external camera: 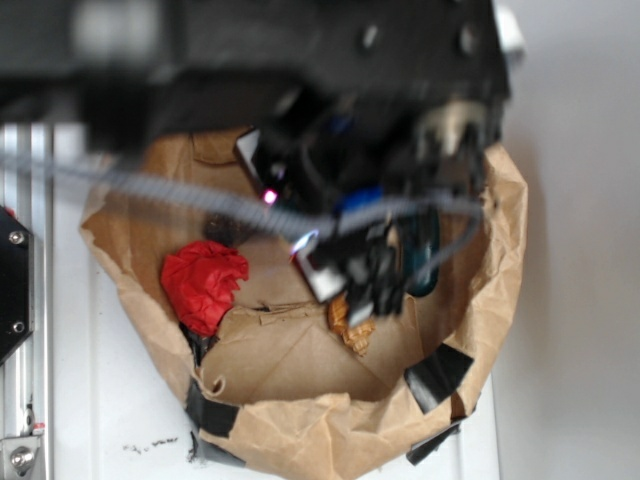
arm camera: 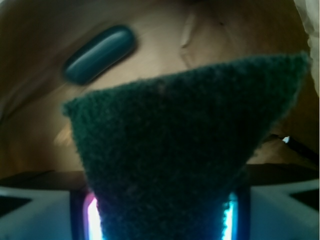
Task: Grab the green sponge.
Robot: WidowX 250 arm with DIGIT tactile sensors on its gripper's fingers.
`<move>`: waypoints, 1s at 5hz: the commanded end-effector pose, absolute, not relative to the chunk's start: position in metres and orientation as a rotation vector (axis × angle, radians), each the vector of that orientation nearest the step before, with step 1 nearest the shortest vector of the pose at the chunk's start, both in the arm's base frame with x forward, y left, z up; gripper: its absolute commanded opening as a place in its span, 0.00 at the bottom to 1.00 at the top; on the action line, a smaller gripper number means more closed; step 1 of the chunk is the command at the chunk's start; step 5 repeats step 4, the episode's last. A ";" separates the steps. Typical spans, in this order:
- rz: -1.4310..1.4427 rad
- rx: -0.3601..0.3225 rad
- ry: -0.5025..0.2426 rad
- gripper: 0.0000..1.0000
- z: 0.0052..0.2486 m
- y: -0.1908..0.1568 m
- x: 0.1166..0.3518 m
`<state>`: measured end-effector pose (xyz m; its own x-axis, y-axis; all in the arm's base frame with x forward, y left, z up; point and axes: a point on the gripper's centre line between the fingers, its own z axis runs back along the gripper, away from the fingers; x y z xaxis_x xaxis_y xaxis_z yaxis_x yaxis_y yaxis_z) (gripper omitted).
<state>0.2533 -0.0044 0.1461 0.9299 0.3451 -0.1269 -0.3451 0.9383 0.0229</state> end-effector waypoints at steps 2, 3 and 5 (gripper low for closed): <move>0.130 -0.091 -0.007 0.00 0.193 0.024 0.219; 0.130 -0.091 -0.015 0.00 0.192 0.024 0.216; 0.159 -0.086 -0.031 0.00 0.189 0.022 0.217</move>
